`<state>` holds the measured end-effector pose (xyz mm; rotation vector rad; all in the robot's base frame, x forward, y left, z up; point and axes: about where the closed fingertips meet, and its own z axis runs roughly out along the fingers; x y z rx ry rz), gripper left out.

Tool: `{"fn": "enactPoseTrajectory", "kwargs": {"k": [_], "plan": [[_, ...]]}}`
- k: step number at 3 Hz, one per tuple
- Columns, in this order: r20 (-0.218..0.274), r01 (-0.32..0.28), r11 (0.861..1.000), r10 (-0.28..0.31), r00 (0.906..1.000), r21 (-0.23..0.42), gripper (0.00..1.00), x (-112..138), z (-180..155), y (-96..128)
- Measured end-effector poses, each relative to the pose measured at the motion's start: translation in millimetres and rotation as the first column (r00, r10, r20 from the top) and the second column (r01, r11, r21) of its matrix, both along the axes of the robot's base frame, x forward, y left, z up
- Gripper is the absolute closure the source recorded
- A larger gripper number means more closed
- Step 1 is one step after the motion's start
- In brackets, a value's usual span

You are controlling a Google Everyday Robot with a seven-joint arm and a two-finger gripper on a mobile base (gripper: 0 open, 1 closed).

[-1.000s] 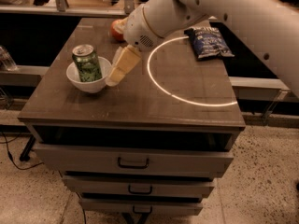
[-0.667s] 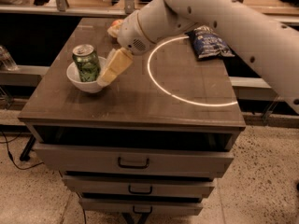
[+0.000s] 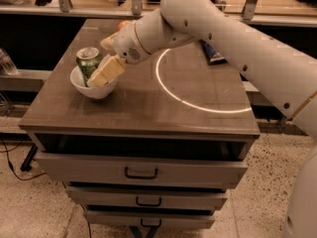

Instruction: Pick green can from white bowl and place on counter

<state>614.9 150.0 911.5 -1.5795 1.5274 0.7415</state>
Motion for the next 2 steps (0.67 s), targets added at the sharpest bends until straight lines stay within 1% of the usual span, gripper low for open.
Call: {"fn": "enactPoseTrajectory", "kwargs": {"k": [1, 2], "plan": [[-0.048, 0.009, 0.999, -0.008, 0.9988, 0.032, 0.5, 1.1, 1.0, 12.8], [-0.076, 0.026, 0.998, -0.022, 0.9969, 0.054, 0.81, -2.9, 6.4, 15.0]]}}
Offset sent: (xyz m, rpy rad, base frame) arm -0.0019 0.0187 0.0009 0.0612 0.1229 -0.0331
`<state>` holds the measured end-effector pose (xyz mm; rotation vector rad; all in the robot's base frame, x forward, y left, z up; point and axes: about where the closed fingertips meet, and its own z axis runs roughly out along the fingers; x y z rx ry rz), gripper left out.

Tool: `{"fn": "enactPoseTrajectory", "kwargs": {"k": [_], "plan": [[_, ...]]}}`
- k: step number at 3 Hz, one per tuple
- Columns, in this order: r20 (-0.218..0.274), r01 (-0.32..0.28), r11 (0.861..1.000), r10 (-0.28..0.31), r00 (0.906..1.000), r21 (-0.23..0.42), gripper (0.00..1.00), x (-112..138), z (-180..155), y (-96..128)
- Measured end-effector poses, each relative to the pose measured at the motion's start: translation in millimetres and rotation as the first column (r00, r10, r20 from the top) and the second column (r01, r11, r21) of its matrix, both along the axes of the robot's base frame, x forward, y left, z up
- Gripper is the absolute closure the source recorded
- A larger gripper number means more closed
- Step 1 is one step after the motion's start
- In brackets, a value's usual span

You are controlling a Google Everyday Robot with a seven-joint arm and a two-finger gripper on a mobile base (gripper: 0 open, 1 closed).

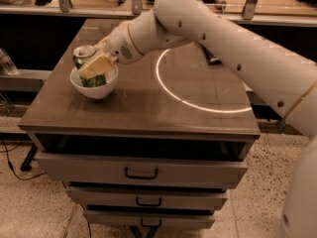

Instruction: Pick green can from white bowl and place on counter

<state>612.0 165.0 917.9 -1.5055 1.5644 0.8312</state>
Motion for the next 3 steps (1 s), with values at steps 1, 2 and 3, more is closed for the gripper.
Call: {"fn": "enactPoseTrajectory", "kwargs": {"k": [1, 2, 3], "plan": [[0.064, 0.082, 0.996, -0.083, 0.9945, 0.022, 1.0, 5.3, 31.8, -43.2], [0.167, 0.176, 0.984, -0.179, 0.9696, 0.034, 1.0, 19.0, 79.1, -98.6], [0.241, 0.254, 0.964, -0.266, 0.9334, 0.078, 1.0, 35.8, 112.4, -150.3]]}}
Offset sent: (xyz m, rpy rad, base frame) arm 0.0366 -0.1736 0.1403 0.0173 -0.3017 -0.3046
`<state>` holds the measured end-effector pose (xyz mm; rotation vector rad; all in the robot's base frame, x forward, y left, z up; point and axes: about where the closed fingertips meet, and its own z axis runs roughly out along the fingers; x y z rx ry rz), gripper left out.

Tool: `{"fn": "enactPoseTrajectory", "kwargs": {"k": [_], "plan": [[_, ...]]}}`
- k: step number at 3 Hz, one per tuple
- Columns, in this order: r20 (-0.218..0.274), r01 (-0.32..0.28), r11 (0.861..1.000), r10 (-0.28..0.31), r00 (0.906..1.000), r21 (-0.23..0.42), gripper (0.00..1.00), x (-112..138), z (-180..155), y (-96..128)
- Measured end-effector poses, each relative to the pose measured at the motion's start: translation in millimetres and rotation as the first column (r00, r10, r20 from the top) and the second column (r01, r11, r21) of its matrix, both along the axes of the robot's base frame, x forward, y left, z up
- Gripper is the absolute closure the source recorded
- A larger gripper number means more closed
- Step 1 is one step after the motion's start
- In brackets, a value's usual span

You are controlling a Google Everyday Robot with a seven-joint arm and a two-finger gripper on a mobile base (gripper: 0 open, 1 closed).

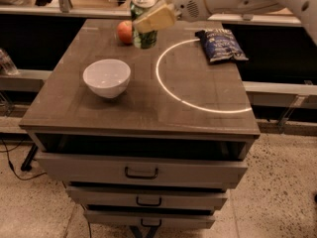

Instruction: Pick green can from white bowl and place on counter

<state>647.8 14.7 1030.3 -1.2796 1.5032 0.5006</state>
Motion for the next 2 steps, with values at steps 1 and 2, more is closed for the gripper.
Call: {"fn": "enactPoseTrajectory", "kwargs": {"k": [1, 2], "plan": [[0.023, 0.046, 0.999, -0.046, 0.9987, -0.006, 1.0, 17.2, 4.9, -26.5], [-0.012, 0.059, 0.998, -0.06, 0.9981, -0.023, 1.0, 34.0, -16.6, -32.9]]}}
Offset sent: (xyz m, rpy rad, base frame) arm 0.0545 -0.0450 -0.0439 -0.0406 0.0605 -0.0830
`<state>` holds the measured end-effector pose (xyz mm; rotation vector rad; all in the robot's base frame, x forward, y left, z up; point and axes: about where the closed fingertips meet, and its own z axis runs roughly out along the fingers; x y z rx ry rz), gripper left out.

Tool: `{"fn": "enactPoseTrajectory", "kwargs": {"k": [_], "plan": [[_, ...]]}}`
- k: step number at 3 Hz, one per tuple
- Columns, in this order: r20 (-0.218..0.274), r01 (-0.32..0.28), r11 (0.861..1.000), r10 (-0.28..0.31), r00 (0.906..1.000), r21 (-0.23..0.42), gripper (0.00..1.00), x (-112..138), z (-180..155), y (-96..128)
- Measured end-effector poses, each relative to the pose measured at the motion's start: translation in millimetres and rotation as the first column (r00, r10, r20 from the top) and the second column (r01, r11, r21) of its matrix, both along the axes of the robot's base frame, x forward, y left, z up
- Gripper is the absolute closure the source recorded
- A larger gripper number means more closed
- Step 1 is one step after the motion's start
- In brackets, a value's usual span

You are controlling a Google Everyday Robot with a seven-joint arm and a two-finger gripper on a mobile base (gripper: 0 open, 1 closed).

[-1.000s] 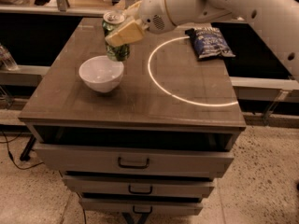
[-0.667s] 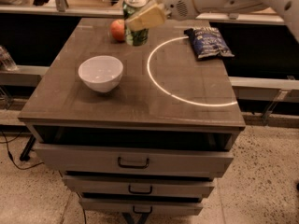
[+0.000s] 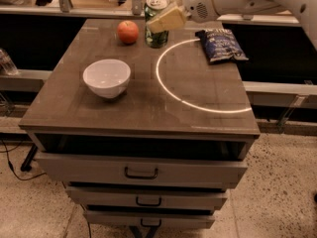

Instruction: Pick green can from white bowl and place on counter

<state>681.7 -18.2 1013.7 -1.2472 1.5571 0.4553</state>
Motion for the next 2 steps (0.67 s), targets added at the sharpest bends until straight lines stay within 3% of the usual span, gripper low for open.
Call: {"fn": "enactPoseTrajectory", "kwargs": {"k": [1, 2], "plan": [[-0.061, -0.007, 1.0, 0.006, 0.9981, -0.021, 1.0, 11.4, -34.5, 7.5], [-0.119, -0.022, 0.999, 0.017, 0.9928, -0.041, 0.86, 16.7, -66.0, 19.9]]}}
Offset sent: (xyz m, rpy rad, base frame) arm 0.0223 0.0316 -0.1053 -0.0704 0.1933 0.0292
